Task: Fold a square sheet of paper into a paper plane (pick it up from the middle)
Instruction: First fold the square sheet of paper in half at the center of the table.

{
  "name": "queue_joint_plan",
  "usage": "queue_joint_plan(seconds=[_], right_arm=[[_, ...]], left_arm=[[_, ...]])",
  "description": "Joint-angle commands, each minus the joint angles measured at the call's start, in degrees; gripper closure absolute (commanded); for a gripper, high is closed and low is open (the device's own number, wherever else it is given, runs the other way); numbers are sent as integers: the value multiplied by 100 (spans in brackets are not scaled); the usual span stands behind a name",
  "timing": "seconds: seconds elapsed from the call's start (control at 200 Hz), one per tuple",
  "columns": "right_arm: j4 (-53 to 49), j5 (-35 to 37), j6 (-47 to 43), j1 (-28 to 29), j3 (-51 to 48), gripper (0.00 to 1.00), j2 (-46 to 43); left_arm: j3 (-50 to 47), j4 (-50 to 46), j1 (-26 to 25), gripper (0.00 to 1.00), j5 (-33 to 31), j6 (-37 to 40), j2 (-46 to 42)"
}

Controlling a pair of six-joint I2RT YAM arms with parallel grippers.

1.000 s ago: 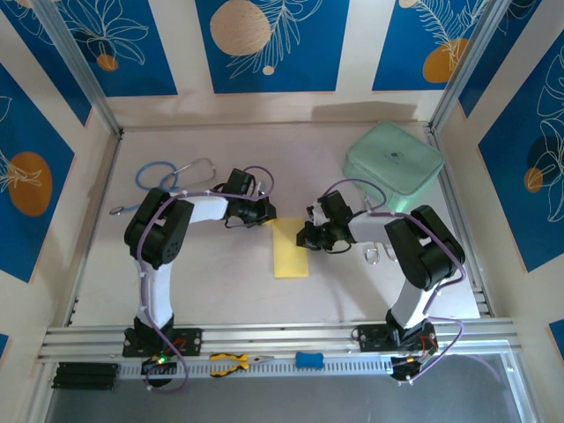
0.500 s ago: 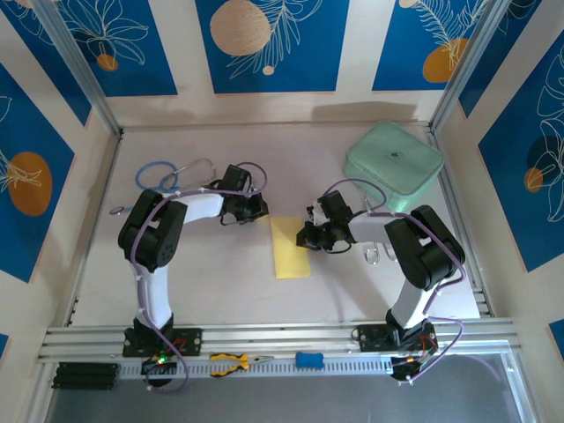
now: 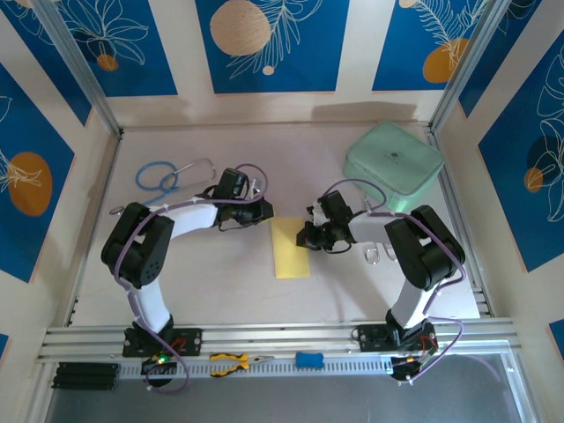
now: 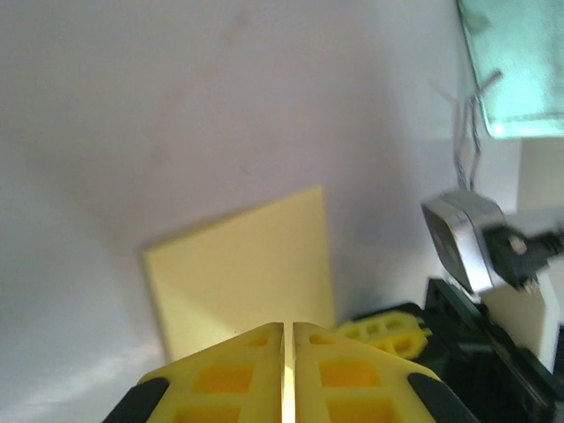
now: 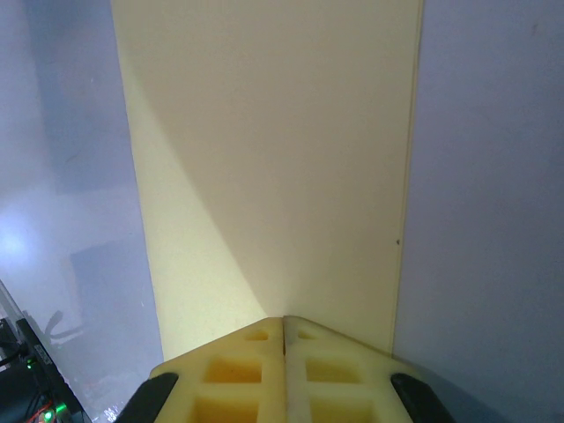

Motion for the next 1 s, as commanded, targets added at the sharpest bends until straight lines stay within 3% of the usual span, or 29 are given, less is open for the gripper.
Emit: queue_joint_plan(seconds=[0.0, 0.385, 0.77, 0.995], right_arm=[[-811, 403, -58, 40, -170, 100, 75], [-769, 419, -42, 23, -285, 100, 11], [-742, 445, -16, 23, -317, 100, -43], [-609, 274, 2, 15, -350, 100, -145]], left_arm=[[-99, 228, -162, 88, 421, 125, 151], [-452, -244, -164, 89, -39, 546, 647], [-222, -1152, -260, 86, -290, 648, -81], [-414, -709, -427, 87, 13, 306, -394]])
